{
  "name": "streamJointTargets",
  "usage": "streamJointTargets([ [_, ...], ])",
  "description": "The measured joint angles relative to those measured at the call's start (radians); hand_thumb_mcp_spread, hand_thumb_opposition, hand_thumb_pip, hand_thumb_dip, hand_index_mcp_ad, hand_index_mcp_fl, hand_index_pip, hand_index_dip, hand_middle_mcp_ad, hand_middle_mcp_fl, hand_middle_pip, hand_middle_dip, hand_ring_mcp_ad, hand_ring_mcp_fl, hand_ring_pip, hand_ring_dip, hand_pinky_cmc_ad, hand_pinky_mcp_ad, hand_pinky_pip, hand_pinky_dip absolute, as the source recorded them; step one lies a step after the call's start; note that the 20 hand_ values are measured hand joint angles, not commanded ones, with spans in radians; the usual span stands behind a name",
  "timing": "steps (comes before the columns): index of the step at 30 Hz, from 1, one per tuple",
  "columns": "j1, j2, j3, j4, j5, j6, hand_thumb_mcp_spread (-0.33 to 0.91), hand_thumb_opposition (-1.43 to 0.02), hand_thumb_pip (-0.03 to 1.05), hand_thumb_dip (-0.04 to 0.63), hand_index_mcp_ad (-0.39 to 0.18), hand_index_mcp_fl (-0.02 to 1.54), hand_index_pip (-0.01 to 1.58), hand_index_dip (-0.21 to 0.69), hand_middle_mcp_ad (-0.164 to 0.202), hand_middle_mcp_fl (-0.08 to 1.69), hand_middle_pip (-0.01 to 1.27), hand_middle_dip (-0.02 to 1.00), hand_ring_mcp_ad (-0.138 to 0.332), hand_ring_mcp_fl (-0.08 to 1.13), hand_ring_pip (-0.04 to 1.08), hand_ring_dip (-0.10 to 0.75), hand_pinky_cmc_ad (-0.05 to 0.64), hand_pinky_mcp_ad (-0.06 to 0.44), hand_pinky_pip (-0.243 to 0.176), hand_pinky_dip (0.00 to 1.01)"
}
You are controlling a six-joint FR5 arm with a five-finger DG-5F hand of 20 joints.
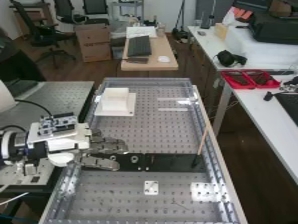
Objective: Grab the smaller nut and place it in the white container
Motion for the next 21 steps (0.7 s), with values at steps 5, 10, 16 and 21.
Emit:
streamJointTargets([
  [5, -0.007, -0.017, 0.008, 0.014, -0.015, 0.000, 0.46, -0.88, 0.64, 0.253, -0.176, 0.12, 1.53, 0.204, 0.038, 0.14, 0.13, 0.20, 0.113, 0.00, 0.09, 0.066, 0.367, 0.284, -0.030, 0.19],
  [10, -0.012, -0.035, 0.028, -0.004, -0.024, -0.021, 0.46, -0.88, 0.64, 0.253, -0.176, 0.12, 1.53, 0.204, 0.037, 0.16, 0.13, 0.20, 0.117, 0.00, 0.10, 0.073, 0.367, 0.284, -0.026, 0.20],
  [16, -0.015, -0.046, 0.044, -0.029, -0.031, -0.036, 0.46, -0.88, 0.64, 0.251, -0.178, 0.12, 1.55, 0.201, 0.037, 0.19, 0.13, 0.20, 0.113, 0.00, 0.10, 0.073, 0.367, 0.284, -0.026, 0.20],
  [21, -0.022, -0.049, 0.047, -0.032, -0.045, -0.044, 0.46, -0.88, 0.64, 0.251, -0.178, 0.12, 1.54, 0.190, 0.037, 0.19, 0.13, 0.21, 0.113, 0.00, 0.10, 0.080, 0.353, 0.284, -0.026, 0.20],
])
